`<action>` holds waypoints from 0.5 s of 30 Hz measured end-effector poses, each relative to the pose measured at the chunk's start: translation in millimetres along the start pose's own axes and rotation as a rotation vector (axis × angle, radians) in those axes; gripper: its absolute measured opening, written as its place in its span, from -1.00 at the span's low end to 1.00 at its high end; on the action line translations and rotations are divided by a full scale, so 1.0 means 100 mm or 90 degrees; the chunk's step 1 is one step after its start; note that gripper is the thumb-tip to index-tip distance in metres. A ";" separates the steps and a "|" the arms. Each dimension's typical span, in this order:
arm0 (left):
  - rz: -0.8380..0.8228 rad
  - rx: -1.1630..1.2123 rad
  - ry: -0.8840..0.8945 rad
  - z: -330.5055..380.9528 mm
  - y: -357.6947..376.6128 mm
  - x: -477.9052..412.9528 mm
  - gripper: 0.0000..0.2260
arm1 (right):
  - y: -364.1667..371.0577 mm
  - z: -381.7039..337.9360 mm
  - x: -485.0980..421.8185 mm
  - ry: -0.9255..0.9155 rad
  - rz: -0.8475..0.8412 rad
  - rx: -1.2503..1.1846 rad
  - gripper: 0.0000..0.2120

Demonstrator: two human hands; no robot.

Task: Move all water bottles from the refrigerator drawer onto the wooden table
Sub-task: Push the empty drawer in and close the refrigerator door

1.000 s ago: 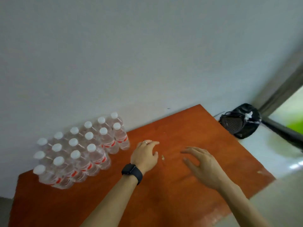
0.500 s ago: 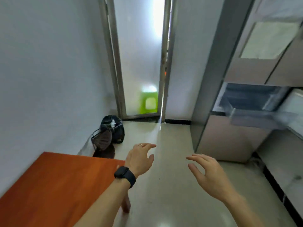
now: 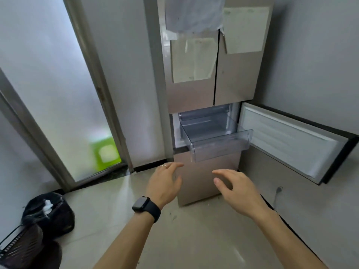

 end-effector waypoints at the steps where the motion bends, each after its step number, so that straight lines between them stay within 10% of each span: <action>1: -0.001 -0.005 0.011 -0.01 0.05 -0.21 -0.62 | 0.00 0.06 -0.19 0.006 -0.001 -0.004 -0.68; 15: -0.016 -0.050 0.087 -0.57 0.69 -3.09 -0.65 | 0.40 1.09 -2.48 0.189 -0.047 -0.056 -0.63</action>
Point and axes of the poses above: each hand's wrist, its own x-axis away from the middle knuckle, its own y-axis out of the palm, z = x × y, the point moved 1 cm from there along -x, towards the middle knuckle, and after that the axes turned 6 degrees about y, right-handed, at the moved point
